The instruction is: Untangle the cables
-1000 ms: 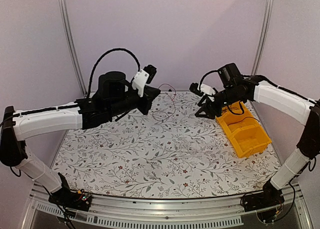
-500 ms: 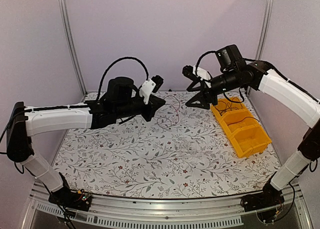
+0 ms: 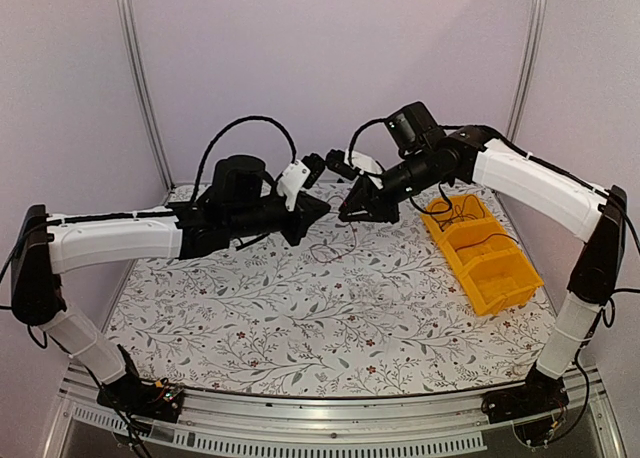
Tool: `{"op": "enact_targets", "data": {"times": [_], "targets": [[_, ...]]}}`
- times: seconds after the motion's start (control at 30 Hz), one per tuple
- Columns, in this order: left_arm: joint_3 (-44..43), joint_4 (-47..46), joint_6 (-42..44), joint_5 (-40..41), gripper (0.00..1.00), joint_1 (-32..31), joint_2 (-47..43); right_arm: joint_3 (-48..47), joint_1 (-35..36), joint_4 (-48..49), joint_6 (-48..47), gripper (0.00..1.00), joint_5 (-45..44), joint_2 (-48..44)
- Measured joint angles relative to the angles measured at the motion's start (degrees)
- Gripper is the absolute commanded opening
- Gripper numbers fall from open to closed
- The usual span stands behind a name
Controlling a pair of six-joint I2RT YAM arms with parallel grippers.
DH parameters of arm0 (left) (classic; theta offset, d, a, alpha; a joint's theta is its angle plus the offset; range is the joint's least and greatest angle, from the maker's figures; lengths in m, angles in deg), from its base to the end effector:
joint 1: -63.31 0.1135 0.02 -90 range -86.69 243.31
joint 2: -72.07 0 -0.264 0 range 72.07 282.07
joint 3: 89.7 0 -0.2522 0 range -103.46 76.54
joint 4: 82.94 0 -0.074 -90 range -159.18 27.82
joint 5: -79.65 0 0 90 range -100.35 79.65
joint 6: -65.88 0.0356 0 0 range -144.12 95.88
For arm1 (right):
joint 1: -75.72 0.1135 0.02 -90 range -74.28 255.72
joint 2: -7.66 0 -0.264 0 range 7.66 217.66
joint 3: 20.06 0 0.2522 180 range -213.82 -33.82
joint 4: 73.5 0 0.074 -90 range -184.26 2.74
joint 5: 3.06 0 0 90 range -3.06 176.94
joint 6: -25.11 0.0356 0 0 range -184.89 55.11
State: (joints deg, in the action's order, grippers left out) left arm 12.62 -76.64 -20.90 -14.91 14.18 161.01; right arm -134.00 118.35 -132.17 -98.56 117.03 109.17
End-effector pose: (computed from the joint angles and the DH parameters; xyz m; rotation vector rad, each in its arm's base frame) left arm 0.2379 -0.2793 0.2952 0.8988 1.7015 -0.6200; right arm 0.2759 0.2782 0.3508 -1.6389 1.6788 0.6982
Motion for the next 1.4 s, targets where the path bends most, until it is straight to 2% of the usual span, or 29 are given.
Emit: {"op": "enact_targets", "data": {"times": [0.2,0.23,0.37,0.47,0.67,0.9,1.07,1.23,1.4], "targets": [[0.0,0.0,-0.2,-0.4,0.01,0.0,-0.2,0.0,0.0,0.3,1.7,0.00,-0.1,0.0],[0.0,0.0,-0.2,-0.4,0.04,0.0,-0.2,0.0,0.0,0.3,1.9,0.00,0.0,-0.1],[0.0,-0.3,-1.0,-0.2,0.29,0.0,-0.2,-0.5,0.0,-0.1,2.7,0.00,2.3,-1.0],[0.0,-0.4,-1.9,-0.3,0.36,0.0,-0.2,-0.9,0.0,-0.2,3.3,0.00,4.1,-3.0],[0.2,-0.5,-2.6,-0.6,0.37,0.0,-0.2,-2.8,0.0,0.0,3.4,0.00,3.4,-6.8],[1.1,-0.8,-3.2,-0.8,0.32,0.0,-0.2,-2.8,0.0,-0.1,3.0,0.00,1.9,-7.2],[1.0,-0.7,-4.6,-0.9,0.44,0.0,0.6,-2.8,0.0,-0.1,2.9,0.00,1.7,-7.2],[-2.3,2.2,-8.3,-1.7,0.46,0.4,4.7,-2.7,0.0,-0.1,2.5,0.00,0.9,-7.2],[-3.0,3.9,-13.0,-5.0,0.52,2.3,6.4,-1.2,0.0,0.1,1.3,0.00,-1.1,-7.3]]}}
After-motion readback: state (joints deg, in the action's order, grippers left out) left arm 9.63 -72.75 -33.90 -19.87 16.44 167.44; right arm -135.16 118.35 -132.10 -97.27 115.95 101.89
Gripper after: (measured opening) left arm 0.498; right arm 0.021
